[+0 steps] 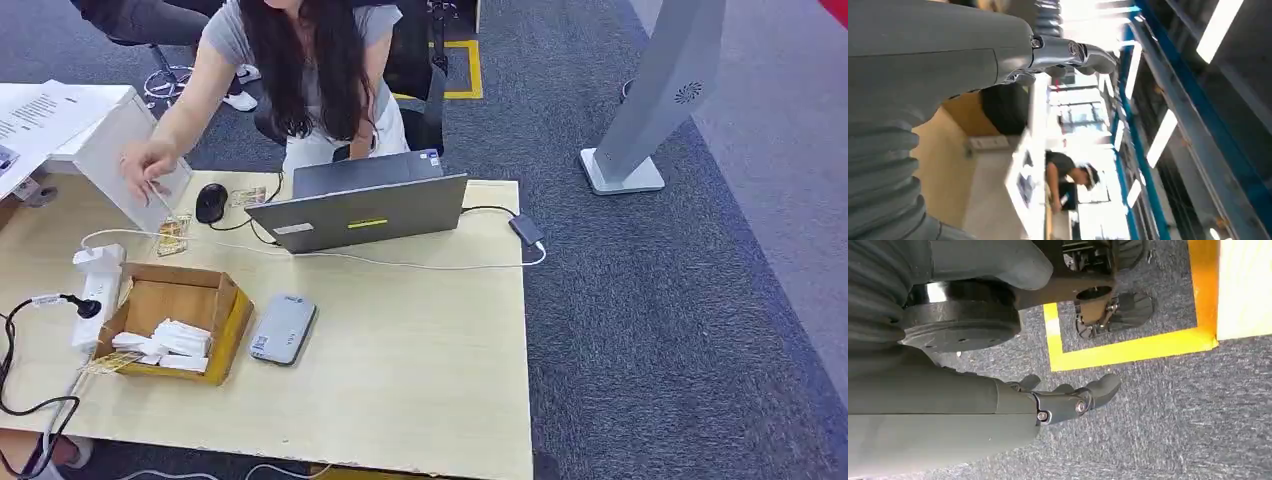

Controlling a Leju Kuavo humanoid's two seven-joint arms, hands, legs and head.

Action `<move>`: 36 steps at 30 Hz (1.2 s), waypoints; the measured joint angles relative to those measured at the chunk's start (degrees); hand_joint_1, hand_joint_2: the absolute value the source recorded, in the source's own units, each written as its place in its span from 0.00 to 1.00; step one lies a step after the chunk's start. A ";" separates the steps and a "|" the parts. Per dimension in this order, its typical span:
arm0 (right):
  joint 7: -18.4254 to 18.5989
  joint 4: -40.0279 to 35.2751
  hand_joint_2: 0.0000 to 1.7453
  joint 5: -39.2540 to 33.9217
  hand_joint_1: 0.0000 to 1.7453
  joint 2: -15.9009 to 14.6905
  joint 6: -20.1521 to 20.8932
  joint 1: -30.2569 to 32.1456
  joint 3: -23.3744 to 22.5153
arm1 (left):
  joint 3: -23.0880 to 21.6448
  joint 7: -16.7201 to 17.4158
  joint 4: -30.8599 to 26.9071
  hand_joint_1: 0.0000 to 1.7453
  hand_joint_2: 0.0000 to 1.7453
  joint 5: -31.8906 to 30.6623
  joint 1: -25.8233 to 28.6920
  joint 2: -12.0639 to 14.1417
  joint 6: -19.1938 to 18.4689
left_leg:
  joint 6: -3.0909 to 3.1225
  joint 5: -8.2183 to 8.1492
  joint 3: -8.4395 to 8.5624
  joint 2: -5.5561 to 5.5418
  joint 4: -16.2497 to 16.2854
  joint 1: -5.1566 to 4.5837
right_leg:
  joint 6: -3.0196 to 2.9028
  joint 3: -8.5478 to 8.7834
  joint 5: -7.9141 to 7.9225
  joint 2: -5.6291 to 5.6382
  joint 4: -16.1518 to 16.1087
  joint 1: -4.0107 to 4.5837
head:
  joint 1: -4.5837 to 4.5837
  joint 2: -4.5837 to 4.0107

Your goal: Pass the card to the sensor for recognition and then transmit it.

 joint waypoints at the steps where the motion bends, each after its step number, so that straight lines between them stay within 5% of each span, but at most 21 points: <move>1: -0.13 0.00 1.00 0.00 0.00 0.00 -0.02 0.00 -0.09 | 2.21 0.33 3.67 0.00 0.00 1.08 -0.33 0.66 -0.50 | -0.02 -0.02 -0.02 -0.02 -0.01 0.01 | -0.01 0.03 -0.01 -0.02 0.00 0.00 | 0.09 0.00; 6: -1.05 0.04 1.00 0.09 0.00 0.00 -1.14 0.14 -0.70 | 10.93 6.88 23.85 0.00 0.00 11.26 -1.28 4.39 -5.62 | -0.05 -0.07 0.00 0.02 -0.03 -0.05 | -0.01 0.04 -0.02 0.03 -0.03 -0.04 | 0.02 0.00; 12: -1.68 0.04 1.00 0.33 0.00 0.00 -1.22 0.22 -1.22 | 15.21 7.21 39.14 0.00 0.00 11.97 -1.09 5.03 -7.10 | -0.04 -0.07 -0.05 -0.22 -0.02 -0.08 | 0.09 0.14 -0.08 -0.28 -0.11 -0.06 | 0.06 0.00; 32: -1.81 0.04 1.00 1.38 0.00 0.00 -1.22 0.25 -1.35 | 17.48 9.64 49.64 0.00 0.00 10.75 -1.18 4.59 -4.41 | -0.03 -0.07 -0.01 -0.22 0.00 -0.07 | 0.09 0.16 -0.08 -0.28 -0.12 -0.06 | 0.07 0.00; 36: -1.81 0.07 1.00 1.71 0.00 0.02 -0.11 0.24 -1.35 | 17.48 10.19 50.91 0.00 0.00 8.54 -1.18 3.76 0.97 | -0.03 -0.07 0.00 -0.23 0.00 -0.11 | 0.09 0.19 -0.08 -0.28 -0.12 -0.11 | 0.02 0.00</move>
